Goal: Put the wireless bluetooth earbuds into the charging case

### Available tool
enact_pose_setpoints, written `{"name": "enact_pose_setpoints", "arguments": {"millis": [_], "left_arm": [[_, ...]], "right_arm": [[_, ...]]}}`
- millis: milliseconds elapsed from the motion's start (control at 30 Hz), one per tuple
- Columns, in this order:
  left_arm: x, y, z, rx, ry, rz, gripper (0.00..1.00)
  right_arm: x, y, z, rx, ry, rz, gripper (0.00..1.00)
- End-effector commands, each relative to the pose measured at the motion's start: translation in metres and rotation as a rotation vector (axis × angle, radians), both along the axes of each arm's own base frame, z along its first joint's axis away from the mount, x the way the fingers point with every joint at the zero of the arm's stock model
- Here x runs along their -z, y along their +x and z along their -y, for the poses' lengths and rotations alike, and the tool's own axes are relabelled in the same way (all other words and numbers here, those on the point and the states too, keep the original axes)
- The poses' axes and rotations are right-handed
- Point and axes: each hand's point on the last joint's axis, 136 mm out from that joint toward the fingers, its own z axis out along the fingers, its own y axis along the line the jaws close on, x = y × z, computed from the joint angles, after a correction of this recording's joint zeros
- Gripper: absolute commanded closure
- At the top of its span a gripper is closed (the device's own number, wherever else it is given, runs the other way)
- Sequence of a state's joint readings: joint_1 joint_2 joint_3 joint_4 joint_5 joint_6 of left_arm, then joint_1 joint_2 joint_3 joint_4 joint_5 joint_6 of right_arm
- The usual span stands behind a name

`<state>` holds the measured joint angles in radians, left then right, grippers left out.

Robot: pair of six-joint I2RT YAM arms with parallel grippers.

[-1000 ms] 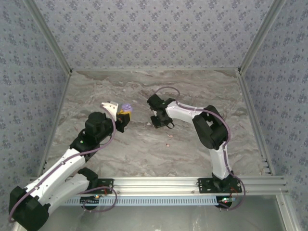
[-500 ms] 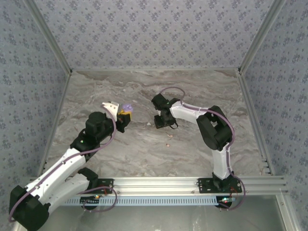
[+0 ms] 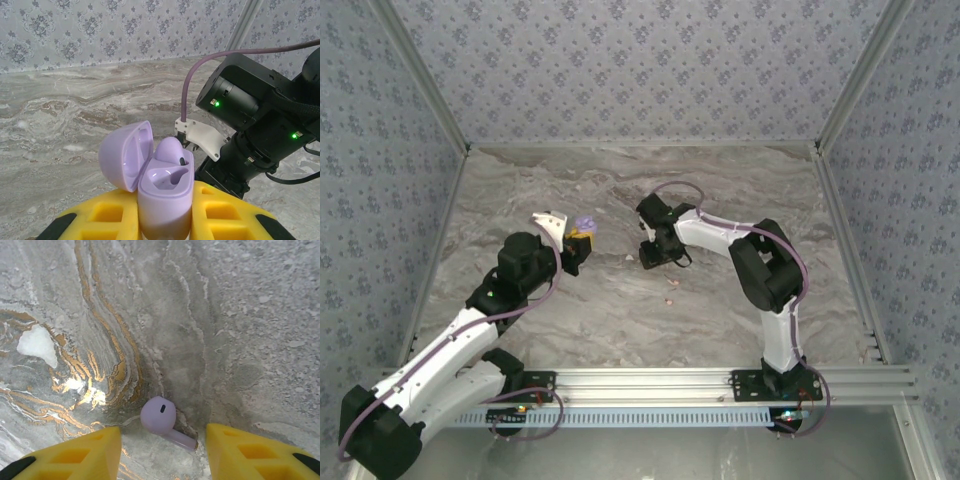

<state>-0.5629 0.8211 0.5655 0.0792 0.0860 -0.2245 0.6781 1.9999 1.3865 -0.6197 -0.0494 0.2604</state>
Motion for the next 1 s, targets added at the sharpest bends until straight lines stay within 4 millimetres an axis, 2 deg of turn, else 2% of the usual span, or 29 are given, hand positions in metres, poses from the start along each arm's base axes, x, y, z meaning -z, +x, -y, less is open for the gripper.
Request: {"name": "enact_pose_setpoints", "arguments": {"millis": [0,300,533,800,967], "left_arm": [[-0.005,0.002,0.000,0.007,-0.010,0.027,0.79],[-0.006,0.003,0.003,0.013,-0.014,0.028,0.78],[-0.006,0.003,0.003,0.015,-0.016,0.028,0.78],[-0.007,0.004,0.004,0.018,-0.015,0.030,0.79],[-0.007,0.004,0.005,0.021,-0.016,0.030,0.79]], "right_arm": [[0.004,-0.018,-0.005,-0.061,-0.022,-0.058,0.50],[0.001,-0.021,-0.006,-0.059,-0.046,-0.049,0.51],[-0.011,-0.018,-0.020,-0.079,0.029,-0.035,0.56],[-0.004,-0.019,-0.023,-0.091,0.036,-0.069,0.57],[-0.008,-0.019,-0.024,-0.097,0.044,-0.059,0.57]]}}
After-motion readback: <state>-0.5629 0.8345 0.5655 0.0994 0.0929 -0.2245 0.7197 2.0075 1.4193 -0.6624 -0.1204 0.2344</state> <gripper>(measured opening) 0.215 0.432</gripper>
